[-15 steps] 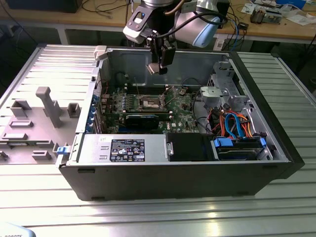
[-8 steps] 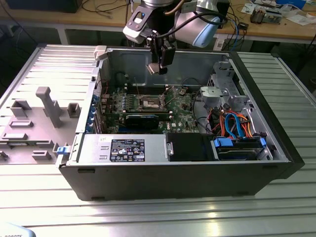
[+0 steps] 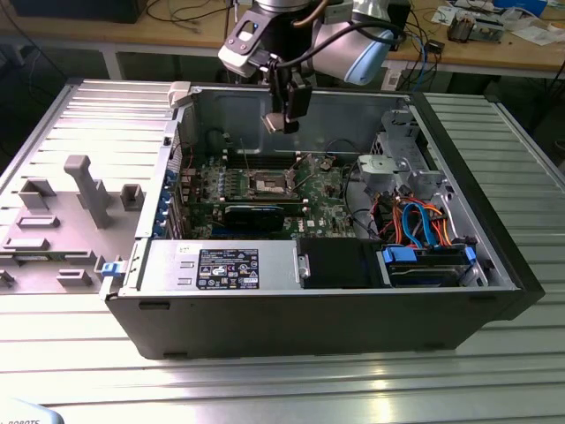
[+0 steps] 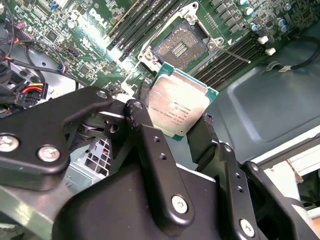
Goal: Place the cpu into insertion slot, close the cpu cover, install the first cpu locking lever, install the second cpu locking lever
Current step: 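Place the cpu into insertion slot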
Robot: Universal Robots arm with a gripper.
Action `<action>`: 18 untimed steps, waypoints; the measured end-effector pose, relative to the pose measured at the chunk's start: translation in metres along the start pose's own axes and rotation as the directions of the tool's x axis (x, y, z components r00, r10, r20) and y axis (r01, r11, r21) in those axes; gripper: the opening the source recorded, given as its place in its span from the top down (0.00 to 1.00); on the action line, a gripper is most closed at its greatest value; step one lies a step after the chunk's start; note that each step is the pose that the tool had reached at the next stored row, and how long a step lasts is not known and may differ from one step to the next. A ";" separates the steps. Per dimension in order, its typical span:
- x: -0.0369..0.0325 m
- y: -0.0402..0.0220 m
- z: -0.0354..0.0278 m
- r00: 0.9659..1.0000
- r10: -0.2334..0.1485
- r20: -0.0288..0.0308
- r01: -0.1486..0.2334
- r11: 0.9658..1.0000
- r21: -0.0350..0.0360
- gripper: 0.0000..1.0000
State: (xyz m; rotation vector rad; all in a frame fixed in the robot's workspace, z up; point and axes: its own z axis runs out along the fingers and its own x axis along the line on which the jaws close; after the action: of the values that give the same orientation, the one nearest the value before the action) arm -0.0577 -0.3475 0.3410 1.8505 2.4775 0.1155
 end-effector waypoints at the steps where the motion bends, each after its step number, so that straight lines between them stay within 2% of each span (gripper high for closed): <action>1: 0.0000 0.0000 0.0001 1.000 0.008 0.001 -0.008 1.000 0.000 0.46; 9: 0.0000 0.0000 0.0004 0.998 0.069 0.006 -0.069 0.998 -0.001 0.46; 14: 0.0000 -0.0001 0.0007 0.994 0.112 0.010 -0.112 0.994 -0.001 0.46; 18: 0.0000 -0.0001 0.0010 0.989 0.150 0.013 -0.150 0.989 -0.002 0.46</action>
State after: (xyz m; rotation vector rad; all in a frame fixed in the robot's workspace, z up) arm -0.0577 -0.3475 0.3400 2.0294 2.3262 0.1093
